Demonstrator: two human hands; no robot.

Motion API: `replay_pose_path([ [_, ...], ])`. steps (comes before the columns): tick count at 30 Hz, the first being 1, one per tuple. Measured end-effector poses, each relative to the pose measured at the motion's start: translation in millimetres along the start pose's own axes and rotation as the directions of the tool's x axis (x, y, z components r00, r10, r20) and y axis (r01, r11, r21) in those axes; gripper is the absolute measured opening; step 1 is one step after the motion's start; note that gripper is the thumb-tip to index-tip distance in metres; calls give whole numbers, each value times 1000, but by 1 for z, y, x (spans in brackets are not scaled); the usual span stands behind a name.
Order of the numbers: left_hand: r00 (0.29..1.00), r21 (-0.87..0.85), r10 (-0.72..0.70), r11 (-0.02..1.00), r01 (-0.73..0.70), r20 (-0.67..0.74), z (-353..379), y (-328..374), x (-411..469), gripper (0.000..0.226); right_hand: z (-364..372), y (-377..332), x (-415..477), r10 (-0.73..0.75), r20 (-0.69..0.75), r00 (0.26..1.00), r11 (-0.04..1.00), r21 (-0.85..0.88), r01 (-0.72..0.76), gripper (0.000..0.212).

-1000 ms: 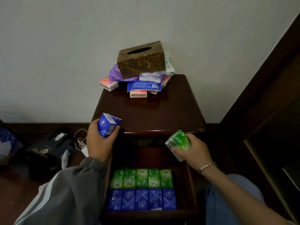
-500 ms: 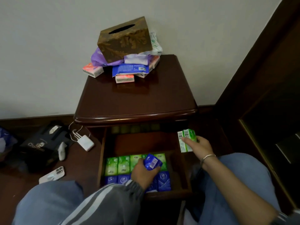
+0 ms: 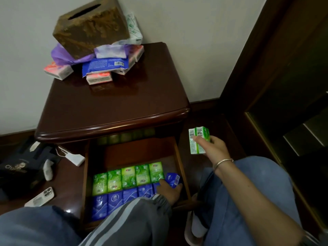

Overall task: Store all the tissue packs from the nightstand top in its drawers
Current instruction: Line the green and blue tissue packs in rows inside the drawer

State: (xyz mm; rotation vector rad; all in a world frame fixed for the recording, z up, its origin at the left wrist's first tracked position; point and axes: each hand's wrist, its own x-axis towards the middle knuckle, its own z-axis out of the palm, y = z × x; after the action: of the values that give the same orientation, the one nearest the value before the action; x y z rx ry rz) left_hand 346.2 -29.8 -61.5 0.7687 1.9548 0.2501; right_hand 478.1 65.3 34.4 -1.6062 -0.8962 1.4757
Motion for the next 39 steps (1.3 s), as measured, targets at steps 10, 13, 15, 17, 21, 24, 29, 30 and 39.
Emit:
replay_pose_path([
  [10, 997, -3, -73, 997, 73, -20, -26, -6, 8, 64, 9, -3, -5, -36, 21, 999, 999, -31, 37, 22],
  [13, 988, 116, -90, 988, 105, -124, -34, -11, 6, 65, 11, -2, -4, -37, 10, 999, 999, -38, 38, 24],
  [15, 986, 135, -72, 987, 93, -150, -34, -13, 5, 65, 12, 0, -4, -35, 5, 999, 999, -42, 35, 27],
  [17, 993, 56, -39, 997, 45, -110, -28, -12, 4, 71, 14, 0, -3, -32, 3, 999, 999, -42, 32, 31],
  [21, 997, 128, 73, 989, -69, -26, -9, -6, 3, 84, 19, 0, -4, -24, 2, 1000, 999, -34, 24, 34],
  [24, 993, 365, 112, 924, -115, 30, -1, -1, 7, 65, 21, 1, -4, -20, -1, 1000, 999, -29, 20, 34],
  [29, 972, 610, 232, 776, -160, -40, -5, 0, 9, 47, 25, 1, -1, -22, 3, 1000, 999, -34, 22, 35],
  [30, 946, 672, 320, 711, -205, -51, -6, -2, 10, 44, 26, 1, -1, -22, 3, 1000, 999, -40, 22, 35],
  [39, 854, 807, 424, 363, -466, 303, -3, -7, 41, 69, 28, 3, -1, -11, 15, 1000, 999, -34, 12, 33],
])
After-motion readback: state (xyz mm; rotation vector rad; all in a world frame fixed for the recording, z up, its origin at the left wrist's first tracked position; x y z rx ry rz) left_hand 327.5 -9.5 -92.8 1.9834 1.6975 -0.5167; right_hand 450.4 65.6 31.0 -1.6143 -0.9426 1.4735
